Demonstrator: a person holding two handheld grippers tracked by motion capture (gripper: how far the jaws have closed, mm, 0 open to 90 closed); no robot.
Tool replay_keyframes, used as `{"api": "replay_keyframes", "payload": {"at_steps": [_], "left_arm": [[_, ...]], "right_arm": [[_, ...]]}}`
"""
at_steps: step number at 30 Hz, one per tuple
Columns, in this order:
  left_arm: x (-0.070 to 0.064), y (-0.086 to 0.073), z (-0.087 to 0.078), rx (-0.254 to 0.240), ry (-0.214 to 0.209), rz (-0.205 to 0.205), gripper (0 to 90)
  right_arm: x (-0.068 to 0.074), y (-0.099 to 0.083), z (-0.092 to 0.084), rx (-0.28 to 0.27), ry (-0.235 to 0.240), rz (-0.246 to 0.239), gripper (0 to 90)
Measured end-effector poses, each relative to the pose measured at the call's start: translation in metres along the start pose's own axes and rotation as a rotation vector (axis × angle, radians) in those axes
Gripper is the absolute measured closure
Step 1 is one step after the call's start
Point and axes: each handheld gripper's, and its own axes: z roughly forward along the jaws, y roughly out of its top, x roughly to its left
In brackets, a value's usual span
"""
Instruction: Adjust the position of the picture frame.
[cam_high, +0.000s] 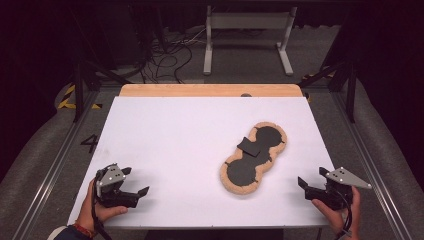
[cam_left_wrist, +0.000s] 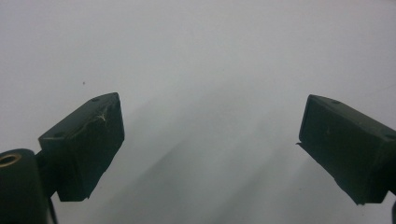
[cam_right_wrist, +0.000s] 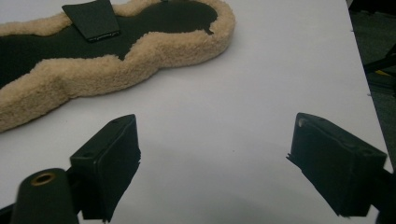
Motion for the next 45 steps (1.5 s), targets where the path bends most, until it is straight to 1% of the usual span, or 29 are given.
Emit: {"api": "replay_keyframes", "payload": {"at_steps": [1,2,3,4,7,9,10,11,13,14,15,16,17,19,21,23,24,25,27,28,33,34,37,38,39,40,41,42,45], "left_arm": [[-0.001,0.001,0.001,0.018,-0.019,0.016,11.2],[-0.003,0.001,0.001,0.029,-0.016,0.031,12.6],[-0.004,0.001,0.001,0.025,-0.023,0.028,12.5],[-0.005,0.001,0.000,0.020,-0.029,0.039,12.5],[-0.007,0.001,-0.001,0.007,-0.040,0.047,13.7],[-0.010,0.000,0.000,0.011,-0.051,0.043,15.7],[-0.011,0.000,0.001,0.015,-0.056,0.058,16.9],[-0.013,0.000,0.001,0.016,-0.062,0.060,18.5],[-0.017,0.000,0.001,0.020,-0.063,0.050,21.7],[-0.018,0.002,0.001,0.019,-0.068,0.064,23.7],[-0.022,0.003,0.002,0.018,-0.073,0.071,26.9],[-0.024,0.005,0.004,0.024,-0.081,0.081,30.5],[-0.027,0.006,0.005,0.030,-0.087,0.080,34.2],[-0.032,0.010,0.009,0.044,-0.100,0.113,46.5],[-0.037,0.013,0.011,0.043,-0.118,0.126,62.0],[-0.043,0.017,0.014,0.039,-0.139,0.139,73.2],[-0.045,0.019,0.016,0.041,-0.155,0.141,76.6],[-0.045,0.019,0.016,0.041,-0.155,0.141,79.2],[-0.054,0.025,0.022,0.051,-0.193,0.158,81.3],[-0.058,0.028,0.026,0.056,-0.201,0.171,83.7],[-0.080,0.044,0.045,0.067,-0.268,0.214,88.3],[-0.086,0.048,0.051,0.070,-0.287,0.225,88.6],[-0.105,0.060,0.067,0.081,-0.341,0.266,89.5],[-0.105,0.060,0.067,0.081,-0.341,0.266,89.6],[-0.112,0.064,0.073,0.086,-0.352,0.280,89.6],[-0.118,0.067,0.077,0.091,-0.362,0.293,89.6],[-0.124,0.071,0.080,0.093,-0.375,0.311,89.6],[-0.129,0.074,0.084,0.086,-0.389,0.319,89.6],[-0.145,0.085,0.094,0.075,-0.424,0.334,89.6]], "right_arm": [[0.000,0.000,0.000,0.008,-0.004,0.001,19.5],[0.000,0.000,0.001,0.018,-0.008,0.000,21.9],[0.000,0.001,0.002,0.024,-0.011,0.001,25.1],[0.000,0.001,0.002,0.025,-0.007,0.002,27.9],[0.001,0.002,0.002,0.029,0.001,0.002,31.2],[0.002,0.004,0.006,0.038,0.016,-0.006,35.3],[0.002,0.006,0.008,0.041,0.019,-0.006,37.2],[0.001,0.007,0.010,0.044,0.024,-0.008,39.6],[-0.002,0.009,0.015,0.046,0.025,0.004,44.3],[-0.004,0.010,0.017,0.048,0.031,0.016,47.2],[-0.006,0.012,0.019,0.050,0.036,0.021,49.8],[-0.007,0.014,0.021,0.052,0.030,0.016,54.0],[-0.008,0.016,0.023,0.053,0.026,0.007,57.9],[-0.009,0.019,0.027,0.053,0.025,-0.005,64.2],[-0.012,0.025,0.032,0.060,0.024,-0.009,71.2],[-0.016,0.030,0.038,0.065,0.036,0.007,75.5],[-0.019,0.033,0.042,0.067,0.033,0.003,76.8],[-0.019,0.033,0.042,0.067,0.033,0.003,76.8],[-0.024,0.040,0.049,0.069,0.026,0.017,80.6],[-0.027,0.043,0.053,0.063,0.020,0.010,82.4],[-0.034,0.060,0.074,0.056,0.026,0.027,89.6],[-0.035,0.062,0.078,0.055,0.022,0.021,90.0],[-0.038,0.071,0.098,0.091,0.017,0.014,90.0],[-0.038,0.071,0.098,0.091,0.017,0.014,90.0],[-0.038,0.072,0.103,0.095,0.008,0.002,90.0],[-0.038,0.075,0.109,0.112,0.016,0.003,90.0],[-0.038,0.077,0.114,0.119,0.012,-0.001,90.0],[-0.039,0.079,0.118,0.129,0.004,-0.006,90.0],[-0.041,0.084,0.129,0.138,0.010,-0.013,90.0]]}}
